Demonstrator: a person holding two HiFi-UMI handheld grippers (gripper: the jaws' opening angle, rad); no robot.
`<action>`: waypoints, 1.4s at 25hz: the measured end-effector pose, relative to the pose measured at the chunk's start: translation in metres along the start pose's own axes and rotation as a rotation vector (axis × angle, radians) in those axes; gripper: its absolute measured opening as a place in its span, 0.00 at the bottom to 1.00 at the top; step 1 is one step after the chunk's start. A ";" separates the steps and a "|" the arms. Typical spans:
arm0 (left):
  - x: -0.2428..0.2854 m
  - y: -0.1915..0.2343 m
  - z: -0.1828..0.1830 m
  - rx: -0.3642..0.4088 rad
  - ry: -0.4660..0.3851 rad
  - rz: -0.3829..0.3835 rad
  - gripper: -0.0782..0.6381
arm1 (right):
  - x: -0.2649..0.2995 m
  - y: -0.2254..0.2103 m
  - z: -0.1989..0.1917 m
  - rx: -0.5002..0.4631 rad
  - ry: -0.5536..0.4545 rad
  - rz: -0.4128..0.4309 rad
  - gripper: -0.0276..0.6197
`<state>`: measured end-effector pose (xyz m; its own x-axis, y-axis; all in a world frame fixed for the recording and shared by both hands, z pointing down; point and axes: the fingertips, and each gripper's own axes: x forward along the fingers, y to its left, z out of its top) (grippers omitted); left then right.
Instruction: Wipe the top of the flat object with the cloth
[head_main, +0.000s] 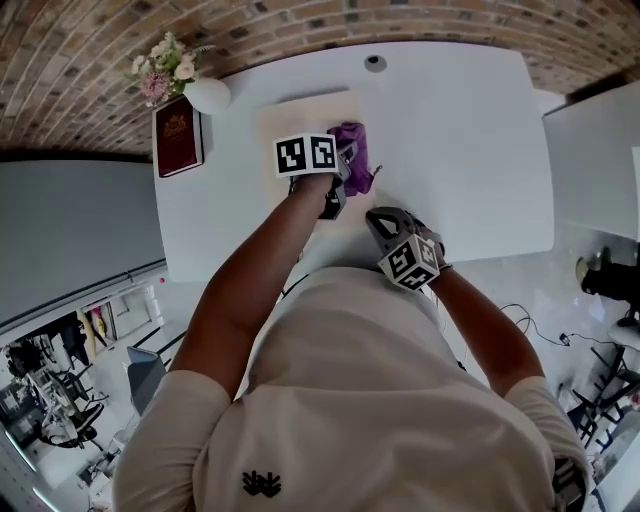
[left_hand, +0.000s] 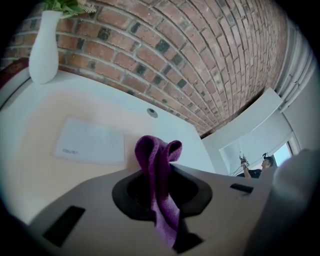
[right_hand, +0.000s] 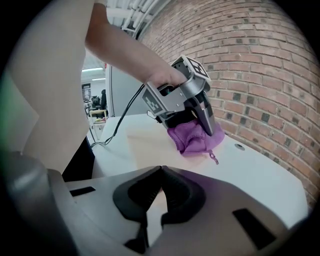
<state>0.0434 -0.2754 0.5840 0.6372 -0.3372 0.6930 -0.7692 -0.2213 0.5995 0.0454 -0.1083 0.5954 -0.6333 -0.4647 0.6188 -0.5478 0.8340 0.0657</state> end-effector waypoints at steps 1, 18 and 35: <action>-0.002 0.004 0.000 0.012 0.004 0.010 0.20 | 0.000 0.000 0.001 -0.001 0.002 0.001 0.09; -0.094 0.113 -0.001 0.058 -0.006 0.160 0.20 | 0.004 0.002 0.005 0.012 0.022 -0.001 0.09; -0.156 0.115 0.022 0.047 -0.113 0.124 0.20 | 0.005 0.003 0.006 0.014 0.018 -0.014 0.09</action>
<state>-0.1451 -0.2683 0.5360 0.5301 -0.4647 0.7092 -0.8444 -0.2135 0.4913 0.0372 -0.1098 0.5934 -0.6152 -0.4711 0.6321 -0.5645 0.8229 0.0639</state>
